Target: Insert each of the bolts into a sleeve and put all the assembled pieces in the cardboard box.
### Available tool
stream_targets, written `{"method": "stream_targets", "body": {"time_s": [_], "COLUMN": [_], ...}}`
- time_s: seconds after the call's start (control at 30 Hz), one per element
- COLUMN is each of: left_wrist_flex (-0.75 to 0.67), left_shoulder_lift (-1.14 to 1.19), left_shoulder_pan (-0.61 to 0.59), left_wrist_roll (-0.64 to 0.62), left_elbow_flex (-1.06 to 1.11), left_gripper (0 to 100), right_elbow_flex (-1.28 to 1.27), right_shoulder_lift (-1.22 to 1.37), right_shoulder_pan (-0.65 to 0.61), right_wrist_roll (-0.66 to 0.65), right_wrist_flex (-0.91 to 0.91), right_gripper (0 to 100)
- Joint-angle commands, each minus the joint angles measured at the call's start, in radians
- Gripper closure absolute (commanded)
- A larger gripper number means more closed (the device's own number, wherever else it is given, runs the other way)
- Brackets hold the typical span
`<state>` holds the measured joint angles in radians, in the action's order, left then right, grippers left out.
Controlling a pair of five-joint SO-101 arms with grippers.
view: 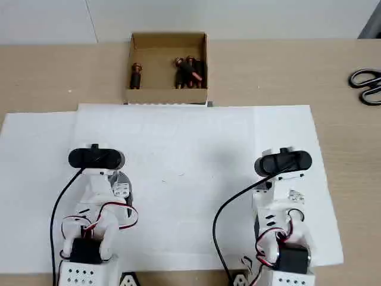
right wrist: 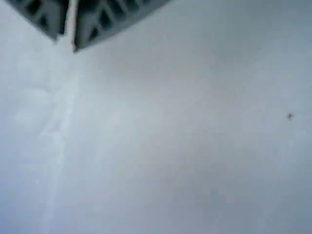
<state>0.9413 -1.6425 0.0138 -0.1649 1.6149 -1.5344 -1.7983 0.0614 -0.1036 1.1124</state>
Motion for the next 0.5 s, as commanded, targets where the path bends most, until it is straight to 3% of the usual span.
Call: {"method": "stream_targets", "body": {"time_s": [0.0, 0.47], "left_wrist_flex": [-0.026, -0.026], "left_shoulder_lift": [-0.009, -0.009], "left_shoulder_pan": [0.005, 0.005], "left_wrist_roll": [-0.002, -0.002], "left_elbow_flex": [-0.004, -0.004], "left_gripper": [99, 99], "right_elbow_flex": [-0.049, -0.121], "right_shoulder_lift": [-0.016, -0.016], "right_shoulder_pan": [-0.005, -0.001], "right_wrist_roll": [0.012, 0.011], "right_wrist_flex": [-0.065, -0.102], "right_gripper": [99.6, 99.5]}}
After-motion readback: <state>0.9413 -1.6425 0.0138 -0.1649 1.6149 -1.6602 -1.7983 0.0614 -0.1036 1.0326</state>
